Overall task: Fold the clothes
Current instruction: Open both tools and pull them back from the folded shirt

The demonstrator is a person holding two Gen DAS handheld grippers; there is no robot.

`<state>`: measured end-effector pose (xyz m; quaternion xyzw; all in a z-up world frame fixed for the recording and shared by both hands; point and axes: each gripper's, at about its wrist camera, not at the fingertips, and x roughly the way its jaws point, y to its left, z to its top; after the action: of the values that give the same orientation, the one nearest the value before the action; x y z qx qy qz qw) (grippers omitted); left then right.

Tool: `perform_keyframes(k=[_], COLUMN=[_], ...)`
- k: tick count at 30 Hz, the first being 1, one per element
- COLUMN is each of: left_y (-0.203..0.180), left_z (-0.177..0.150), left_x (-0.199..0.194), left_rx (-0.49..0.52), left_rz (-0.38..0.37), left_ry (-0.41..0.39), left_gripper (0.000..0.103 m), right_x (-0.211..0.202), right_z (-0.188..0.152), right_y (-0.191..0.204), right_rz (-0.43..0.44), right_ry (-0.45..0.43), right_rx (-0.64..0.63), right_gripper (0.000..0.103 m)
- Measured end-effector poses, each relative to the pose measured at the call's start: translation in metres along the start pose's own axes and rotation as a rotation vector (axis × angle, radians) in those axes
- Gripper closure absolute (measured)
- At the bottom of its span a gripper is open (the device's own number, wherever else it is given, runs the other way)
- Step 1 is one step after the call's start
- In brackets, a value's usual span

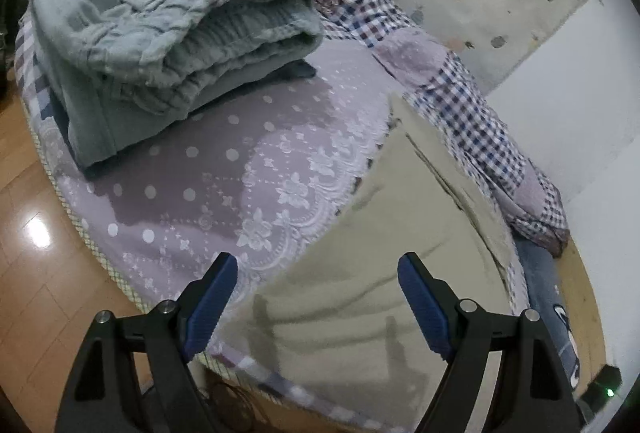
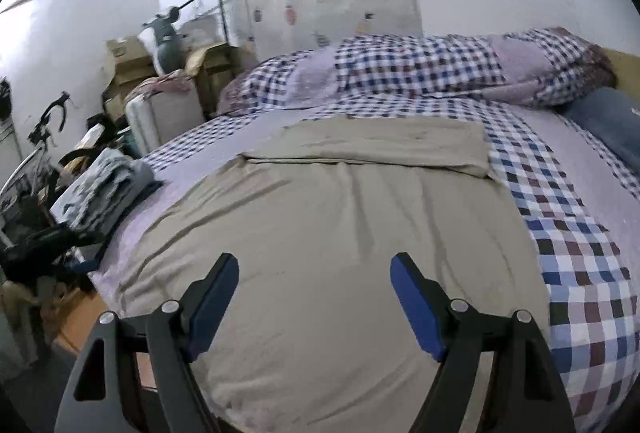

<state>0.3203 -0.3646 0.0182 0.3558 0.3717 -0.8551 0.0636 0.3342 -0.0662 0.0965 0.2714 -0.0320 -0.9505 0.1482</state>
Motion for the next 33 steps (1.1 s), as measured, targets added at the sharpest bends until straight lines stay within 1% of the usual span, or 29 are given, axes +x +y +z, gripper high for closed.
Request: perform_keyframes(k=[4,5,7,10,13,16,20,23,27,29,30,31,32,33], left_y=[0.008,0.011,0.016,0.02,0.027,0.034,0.043,0.043,0.046,0.052,0.055,0.058,0.06,0.061], left_z=[-0.006,-0.007,-0.01,-0.013,-0.017,-0.026,-0.036,-0.042,-0.037,-0.034,-0.031,-0.029,-0.028,-0.027], left_x=[0.026,0.029,0.035,0.035,0.035,0.034,0.033,0.031,0.03,0.026,0.025,0.024,0.022,0.023], left_rx=[0.005,-0.003,-0.026,-0.048,-0.101,-0.166,-0.239,-0.25,-0.251,-0.264,-0.275,-0.282,-0.287,-0.29], left_rz=[0.052,0.05,0.036,0.005,-0.051,-0.096,-0.131,-0.146,-0.16,-0.16,-0.166,-0.171,-0.175,-0.176], left_ry=[0.1,0.119,0.151,0.171,0.196,0.196,0.181,0.179,0.164,0.135,0.12,0.111,0.104,0.105], left_gripper=[0.017,0.017,0.017,0.017,0.017,0.017,0.017,0.017,0.017,0.017,0.019,0.026,0.03,0.04], right_x=[0.007,0.007,0.011,0.017,0.024,0.029,0.035,0.041,0.05,0.052,0.053,0.054,0.055,0.056], right_z=[-0.002,-0.002,0.001,0.003,0.003,0.002,0.0,-0.005,-0.013,-0.018,-0.021,-0.022,-0.024,-0.025], right_y=[0.007,0.009,0.015,0.024,0.038,0.052,0.069,0.079,0.101,0.11,0.116,0.119,0.122,0.125], right_rz=[0.069,0.075,0.09,0.124,0.151,0.169,0.189,0.197,0.199,0.197,0.198,0.2,0.201,0.206], right_ry=[0.022,0.024,0.027,0.031,0.046,0.056,0.063,0.077,0.093,0.098,0.101,0.101,0.102,0.105], right_rx=[0.02,0.017,0.015,0.023,0.007,-0.022,-0.045,-0.067,-0.152,-0.186,-0.208,-0.219,-0.231,-0.24], right_gripper=[0.021,0.021,0.021,0.021,0.021,0.021,0.021,0.021,0.021,0.021,0.021,0.021,0.021,0.021])
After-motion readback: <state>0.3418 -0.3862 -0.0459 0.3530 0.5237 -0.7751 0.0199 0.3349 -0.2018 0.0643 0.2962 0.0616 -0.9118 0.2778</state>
